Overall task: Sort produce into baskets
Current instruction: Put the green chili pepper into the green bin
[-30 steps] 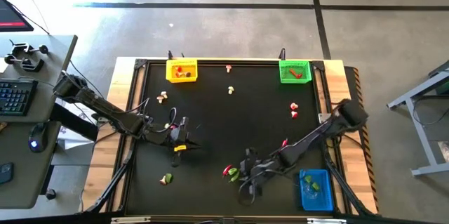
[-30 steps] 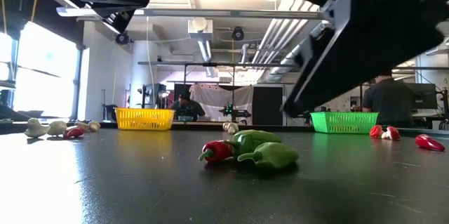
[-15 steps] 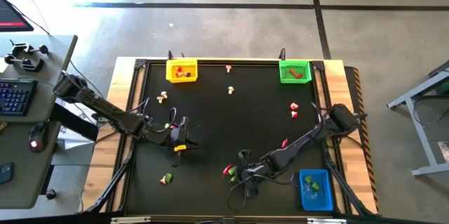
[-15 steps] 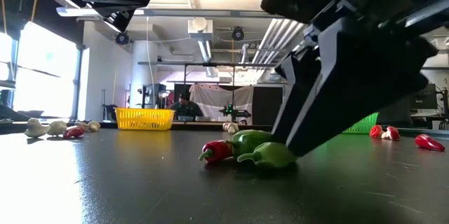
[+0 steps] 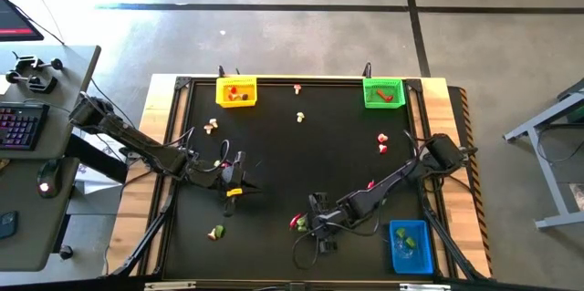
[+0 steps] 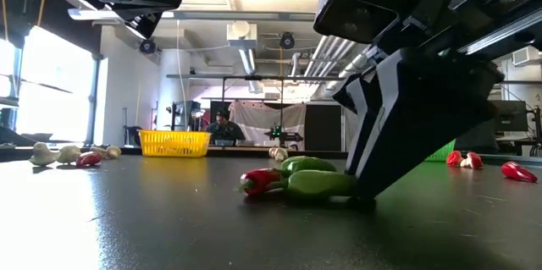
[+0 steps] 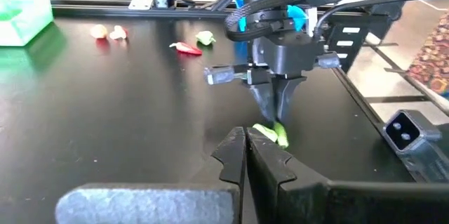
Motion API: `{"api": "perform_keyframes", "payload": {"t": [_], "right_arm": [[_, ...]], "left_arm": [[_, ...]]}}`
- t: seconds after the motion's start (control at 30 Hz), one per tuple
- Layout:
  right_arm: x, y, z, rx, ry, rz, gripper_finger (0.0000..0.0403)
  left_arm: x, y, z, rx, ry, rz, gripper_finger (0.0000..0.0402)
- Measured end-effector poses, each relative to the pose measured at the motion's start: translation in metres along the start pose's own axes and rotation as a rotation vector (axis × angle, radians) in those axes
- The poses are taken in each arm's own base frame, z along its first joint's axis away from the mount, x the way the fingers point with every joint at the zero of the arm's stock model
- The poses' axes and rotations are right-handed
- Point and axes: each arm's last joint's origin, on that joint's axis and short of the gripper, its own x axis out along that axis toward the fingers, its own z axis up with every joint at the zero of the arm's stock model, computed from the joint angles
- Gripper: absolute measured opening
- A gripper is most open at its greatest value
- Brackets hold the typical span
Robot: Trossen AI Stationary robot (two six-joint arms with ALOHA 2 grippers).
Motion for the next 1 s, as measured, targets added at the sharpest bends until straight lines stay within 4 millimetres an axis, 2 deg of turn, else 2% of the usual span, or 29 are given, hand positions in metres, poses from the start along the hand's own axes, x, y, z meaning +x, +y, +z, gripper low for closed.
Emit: {"api": "perform_keyframes", "payload": {"t": [0.07, 0.2, 0.37, 0.47, 0.6, 0.77, 0.9, 1.0], "right_arm": [[-0.001, 0.0, 0.0, -0.002, 0.004, 0.004, 0.0011], [-0.014, 0.003, 0.001, 0.045, 0.044, 0.063, 0.0018], [-0.064, 0.005, 0.01, 0.071, 0.019, 0.058, 0.0005], [-0.104, -0.006, 0.013, 0.104, 0.002, -0.044, 0.0006], [-0.153, -0.043, 0.005, 0.228, 0.035, -0.306, 0.0003], [-0.205, -0.106, -0.012, 0.493, 0.073, -0.645, 0.0002], [-0.233, -0.154, -0.023, 0.676, 0.082, -0.808, 0.0001], [-0.244, -0.191, -0.03, 0.791, 0.103, -0.889, 0.0001]], "left_arm": [[0.0, 0.0, 0.0, 0.0, -0.002, 0.009, 0.0], [0.0, 0.0, 0.0, -0.007, -0.002, 0.012, 0.0], [0.0, 0.0, -0.001, -0.023, 0.004, 0.009, 0.0], [0.0, -0.001, -0.002, -0.02, 0.014, 0.009, 0.0], [0.0, 0.0, -0.003, -0.016, 0.025, 0.011, 0.0], [0.0, 0.0, -0.003, -0.015, 0.027, 0.013, 0.0], [0.0, 0.002, -0.004, -0.01, 0.035, 0.048, 0.0], [0.0, 0.003, -0.005, -0.006, 0.037, 0.089, 0.0]]}}
